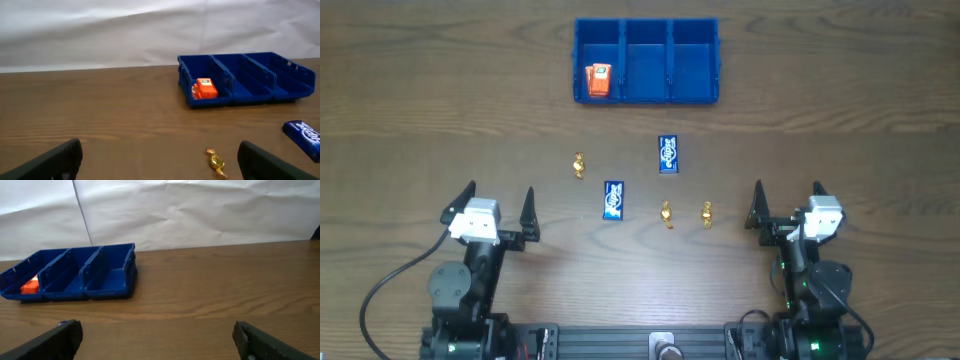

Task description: Sort Candies Into Trays

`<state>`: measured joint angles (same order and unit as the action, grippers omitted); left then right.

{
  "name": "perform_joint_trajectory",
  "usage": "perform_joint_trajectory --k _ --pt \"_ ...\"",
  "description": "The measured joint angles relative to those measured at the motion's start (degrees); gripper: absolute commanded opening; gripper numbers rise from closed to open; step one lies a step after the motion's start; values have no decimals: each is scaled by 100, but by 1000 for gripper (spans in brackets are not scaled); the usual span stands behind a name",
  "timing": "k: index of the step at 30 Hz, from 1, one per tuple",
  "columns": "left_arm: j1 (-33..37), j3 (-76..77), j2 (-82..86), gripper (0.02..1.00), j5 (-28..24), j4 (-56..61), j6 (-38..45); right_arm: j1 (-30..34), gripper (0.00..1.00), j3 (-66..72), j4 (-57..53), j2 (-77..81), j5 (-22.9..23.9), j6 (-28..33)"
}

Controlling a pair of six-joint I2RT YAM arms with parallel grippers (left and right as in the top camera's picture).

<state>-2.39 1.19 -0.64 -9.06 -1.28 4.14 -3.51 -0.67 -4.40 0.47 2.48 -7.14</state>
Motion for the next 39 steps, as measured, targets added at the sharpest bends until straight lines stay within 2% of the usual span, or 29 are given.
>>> perform_joint_trajectory --k 32,35,39 --pt "0 4 0 998 0 -11 0 0 998 0 22 0 0 -2" --pt "0 4 0 998 2 -13 0 0 998 4 197 0 -15 -98" --pt "0 4 0 998 4 -11 0 0 998 -131 -35 118 -216 -529"
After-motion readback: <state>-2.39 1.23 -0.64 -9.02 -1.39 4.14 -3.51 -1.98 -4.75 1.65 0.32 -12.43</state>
